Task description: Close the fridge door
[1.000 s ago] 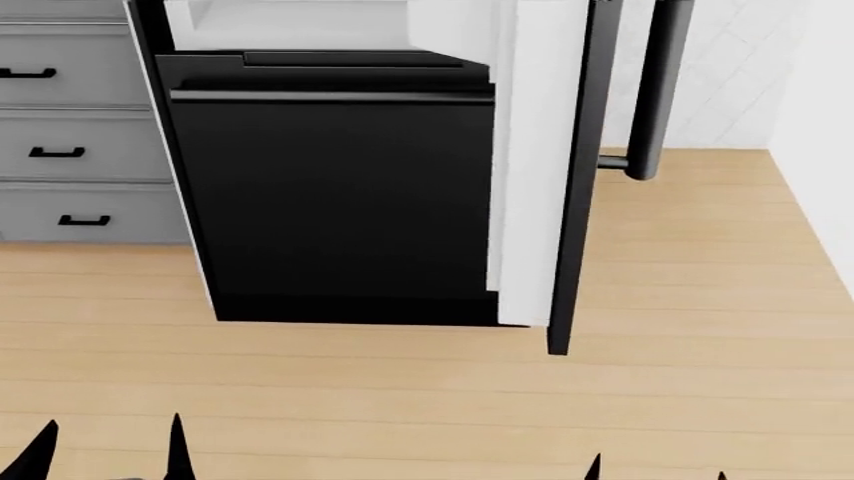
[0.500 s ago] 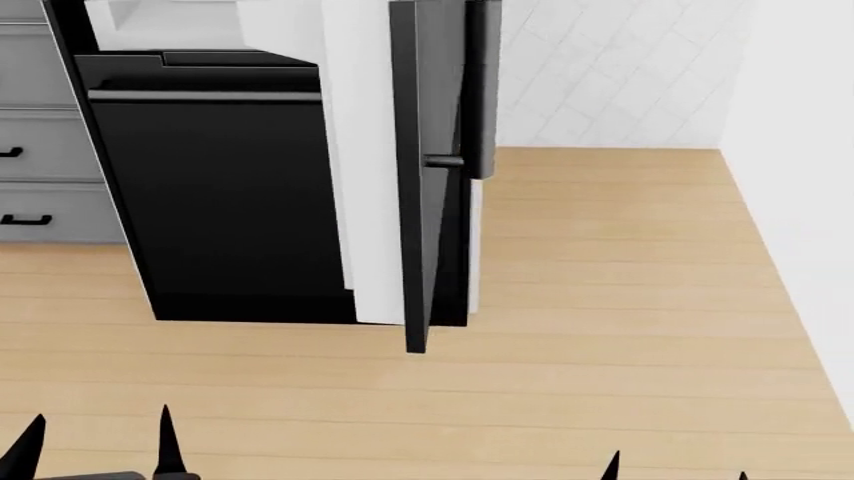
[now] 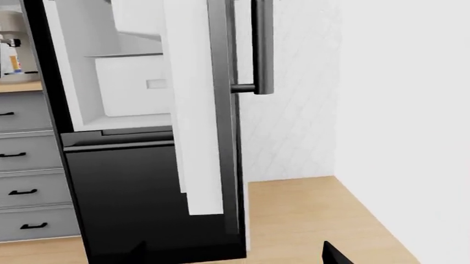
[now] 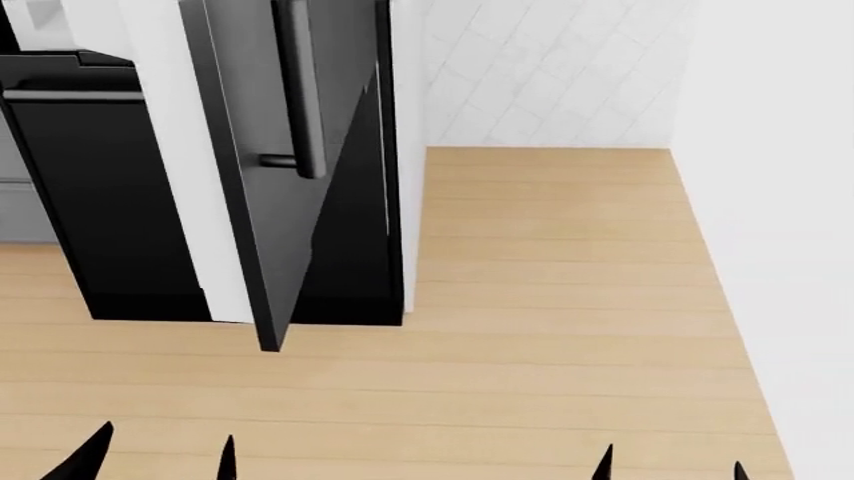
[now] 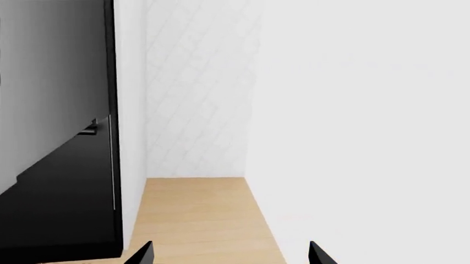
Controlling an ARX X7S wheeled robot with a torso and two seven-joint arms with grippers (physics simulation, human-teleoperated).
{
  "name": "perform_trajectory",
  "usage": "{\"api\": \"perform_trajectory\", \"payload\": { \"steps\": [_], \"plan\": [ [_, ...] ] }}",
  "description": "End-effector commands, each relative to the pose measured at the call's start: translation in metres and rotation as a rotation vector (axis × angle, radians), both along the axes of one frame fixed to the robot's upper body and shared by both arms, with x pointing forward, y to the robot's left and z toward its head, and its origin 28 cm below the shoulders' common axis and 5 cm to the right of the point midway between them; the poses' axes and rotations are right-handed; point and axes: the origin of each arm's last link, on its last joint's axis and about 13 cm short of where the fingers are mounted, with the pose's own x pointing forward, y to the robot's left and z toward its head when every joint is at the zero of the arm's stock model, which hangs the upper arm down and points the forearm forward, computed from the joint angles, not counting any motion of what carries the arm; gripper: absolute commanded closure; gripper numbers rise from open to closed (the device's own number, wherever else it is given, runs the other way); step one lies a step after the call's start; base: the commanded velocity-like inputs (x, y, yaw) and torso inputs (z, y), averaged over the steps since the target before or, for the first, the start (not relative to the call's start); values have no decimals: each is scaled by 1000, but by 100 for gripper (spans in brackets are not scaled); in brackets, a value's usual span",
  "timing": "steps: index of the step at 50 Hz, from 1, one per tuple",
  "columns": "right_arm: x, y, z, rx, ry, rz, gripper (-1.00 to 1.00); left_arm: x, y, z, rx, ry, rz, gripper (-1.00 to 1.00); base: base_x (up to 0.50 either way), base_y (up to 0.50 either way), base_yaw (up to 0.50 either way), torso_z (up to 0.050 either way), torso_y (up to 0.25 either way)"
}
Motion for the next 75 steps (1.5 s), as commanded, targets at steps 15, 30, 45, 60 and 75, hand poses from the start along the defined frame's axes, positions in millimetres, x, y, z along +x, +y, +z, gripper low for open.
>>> {"api": "perform_trajectory", "payload": {
  "steps": [15,30,45,60,75],
  "plan": [
    [0,3,9,-30,5,50,-100,-21,-14,17,-15,-5,-116,-100,257,-397,0,0,0],
    [0,4,9,-23,2,49,-100,-20,-13,17,-37,-11,-96,-100,377,-295,0,0,0],
    [2,5,9,-20,6,58,-100,-18,-11,20,-38,-21,-69,-100,407,-262,0,0,0],
    [3,7,9,-26,4,71,-100,-17,-10,21,-48,-27,-53,-100,450,-191,0,0,0],
    [2,9,13,-35,-4,78,-100,-14,-5,30,-63,-96,15,-100,498,-43,0,20,1]
  ]
}}
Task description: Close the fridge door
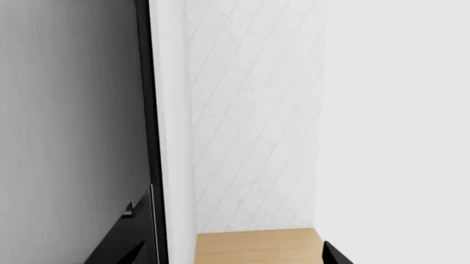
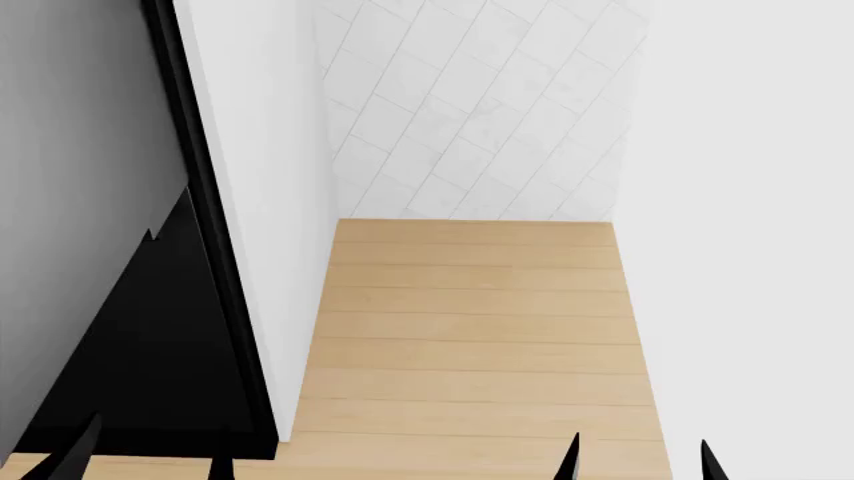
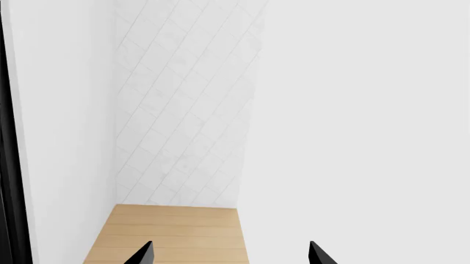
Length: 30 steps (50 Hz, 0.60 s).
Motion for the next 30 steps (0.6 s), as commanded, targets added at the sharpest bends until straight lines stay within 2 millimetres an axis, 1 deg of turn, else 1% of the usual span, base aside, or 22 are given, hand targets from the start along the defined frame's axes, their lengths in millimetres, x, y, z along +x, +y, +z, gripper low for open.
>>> {"api": "perform_trajectory", "payload": {
  "steps": [1,6,16,21,30],
  "plan": [
    [0,2,3,0,-5,8,-100,1,3,6,-18,-30,31,-100,328,0,0,50,0],
    [-1,2,4,34,-5,5,-100,0,3,11,-24,-35,31,-100,0,0,0,50,0],
    [1,2,8,28,19,-11,-100,-1,2,17,-12,-29,31,-100,0,0,0,50,0],
    [1,3,9,19,22,1,-100,-1,3,17,-13,-24,31,-100,481,-81,0,50,0],
    [3,4,17,-1,8,5,-100,-1,4,29,-25,-39,34,-100,500,-82,0,50,0]
  ]
}}
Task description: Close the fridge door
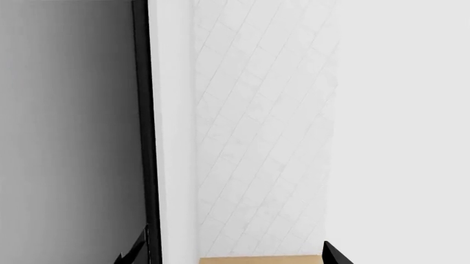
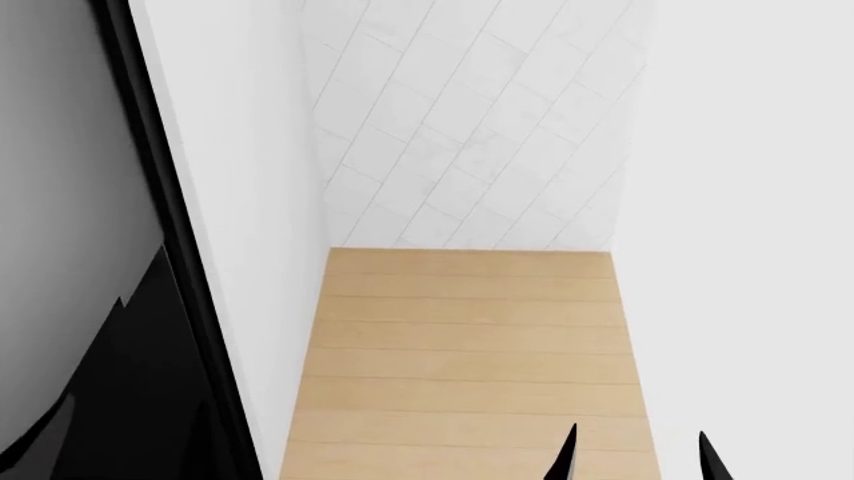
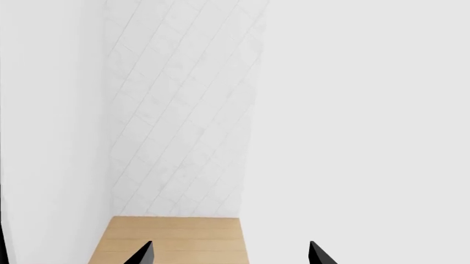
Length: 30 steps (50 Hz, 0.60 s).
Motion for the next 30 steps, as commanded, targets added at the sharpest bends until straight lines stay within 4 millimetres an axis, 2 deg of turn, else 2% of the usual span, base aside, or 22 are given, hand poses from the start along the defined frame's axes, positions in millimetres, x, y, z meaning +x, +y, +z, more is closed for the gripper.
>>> {"api": "perform_trajectory", "payload": {
  "steps": [1,30],
  "plan": [
    [2,1,8,-28,-9,0,-100,-1,1,10,-9,-12,4,-100,500,-44,0,50,0],
    [1,4,11,-30,-25,32,-100,-2,4,14,-22,-26,16,-100,500,-1,0,50,0]
  ]
}}
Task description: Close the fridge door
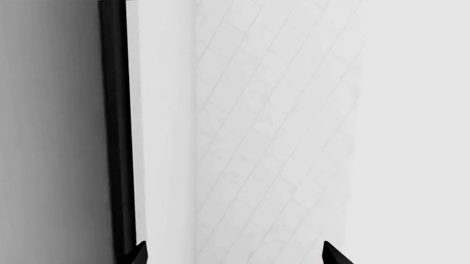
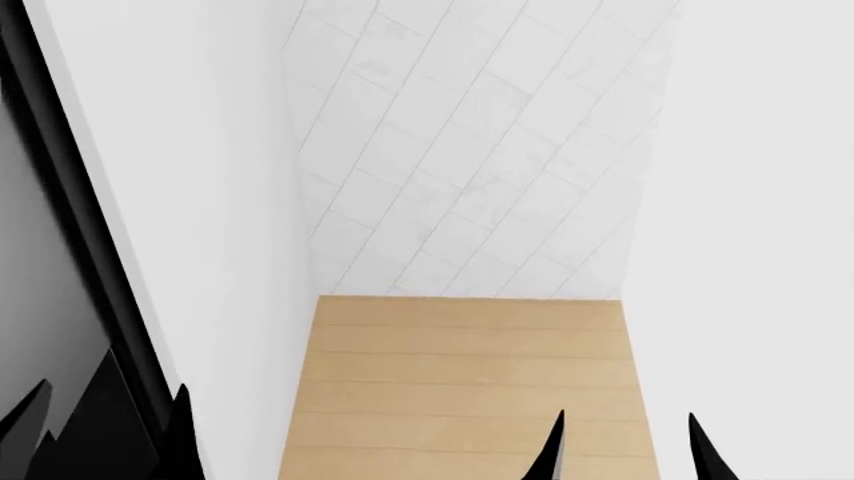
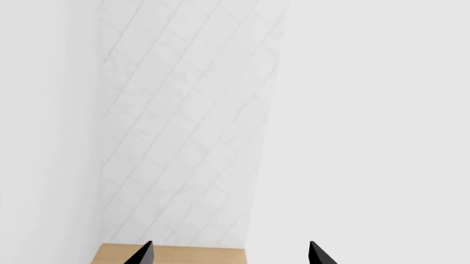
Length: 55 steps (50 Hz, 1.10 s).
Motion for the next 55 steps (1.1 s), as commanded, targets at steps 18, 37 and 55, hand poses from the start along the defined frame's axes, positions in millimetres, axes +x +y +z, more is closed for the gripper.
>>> {"api": "perform_trajectory", "payload": {
  "steps": [18,37,55],
  "plan": [
    [-1,1,-1,-4,-8,10,-100,-2,2,2,-4,-7,5,-100,500,-1,0,50,0],
    [-1,0,0,-6,-27,18,-100,-10,43,37,-51,-46,225,-100,79,0,0,10,0],
    [0,2,4,-25,-28,46,-100,24,115,93,9,-108,556,-100,0,0,0,0,0]
  ]
}}
